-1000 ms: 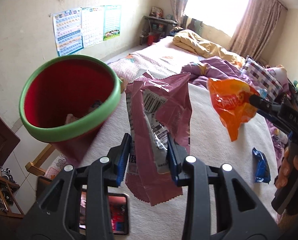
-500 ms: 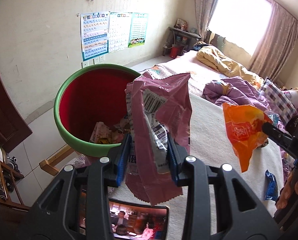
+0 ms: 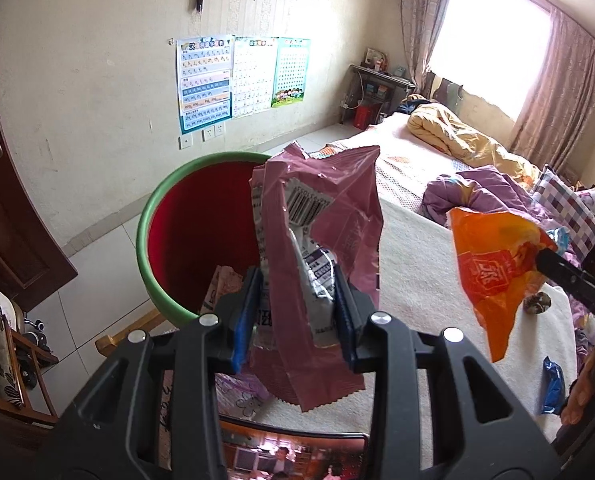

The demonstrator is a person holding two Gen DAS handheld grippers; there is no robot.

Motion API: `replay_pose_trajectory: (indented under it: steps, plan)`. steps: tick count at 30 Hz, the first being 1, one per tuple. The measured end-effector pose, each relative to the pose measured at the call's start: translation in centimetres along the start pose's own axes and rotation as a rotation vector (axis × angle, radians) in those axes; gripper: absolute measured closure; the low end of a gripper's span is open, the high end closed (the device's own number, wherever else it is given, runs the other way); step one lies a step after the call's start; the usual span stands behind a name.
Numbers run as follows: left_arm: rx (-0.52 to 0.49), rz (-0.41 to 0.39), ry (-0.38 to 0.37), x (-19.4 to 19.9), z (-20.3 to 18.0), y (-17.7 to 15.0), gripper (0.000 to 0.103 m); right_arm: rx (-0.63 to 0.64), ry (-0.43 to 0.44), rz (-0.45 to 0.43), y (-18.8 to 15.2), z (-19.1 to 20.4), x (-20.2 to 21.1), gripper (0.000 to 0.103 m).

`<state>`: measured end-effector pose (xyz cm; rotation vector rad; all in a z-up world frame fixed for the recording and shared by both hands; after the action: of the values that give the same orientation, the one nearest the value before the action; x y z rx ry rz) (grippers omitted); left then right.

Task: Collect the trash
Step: 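Lift the pink wrapper and orange bag and carry them toward the red bucket, then open both tools over the red bucket to drop pink wrapper and orange bag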

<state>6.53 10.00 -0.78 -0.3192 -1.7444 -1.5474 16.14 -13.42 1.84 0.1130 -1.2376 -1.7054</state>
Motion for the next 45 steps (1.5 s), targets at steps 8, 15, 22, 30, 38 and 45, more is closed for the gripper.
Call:
replay_pose_trajectory:
  steps: [8, 15, 22, 30, 38, 45]
  plan:
    - [-0.006, 0.0, 0.039, -0.8, 0.7, 0.3, 0.069, 0.087, 0.035, 0.008, 1.5, 2.0, -2.2, 0.055]
    - [0.006, -0.023, 0.102, -1.8, 2.0, 1.9, 0.069, 0.164, 0.046, 0.027, 2.5, 3.8, -4.8, 0.055]
    - [-0.023, 0.015, 0.167, -4.1, 2.5, 2.3, 0.069, 0.234, 0.024, 0.067, 2.4, 5.1, -8.4, 0.055]
    - [-0.031, 0.049, 0.203, -5.8, 3.3, 1.9, 0.069, 0.306, -0.032, 0.104, 2.5, 6.0, -11.8, 0.053]
    - [-0.037, 0.041, 0.239, -6.0, 3.4, 1.4, 0.044, 0.34, 0.003, 0.118, 2.3, 7.0, -12.8, 0.041]
    - [-0.004, 0.026, 0.199, -4.2, 3.1, 0.0, 0.044, 0.268, 0.023, 0.115, 0.9, 5.3, -8.6, 0.039]
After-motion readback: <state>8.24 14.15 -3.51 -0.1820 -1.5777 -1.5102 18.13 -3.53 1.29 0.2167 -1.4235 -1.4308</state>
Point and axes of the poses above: each gripper's, at about its wrist camera, not at the fingertips, and x roughly against the way its jaws point, z to its left, y to its top, the point moved 1 cm from there along -x, roughly the way its jaws point, and after that the axes turned 12 degrees about y, right-handed, at the moved point
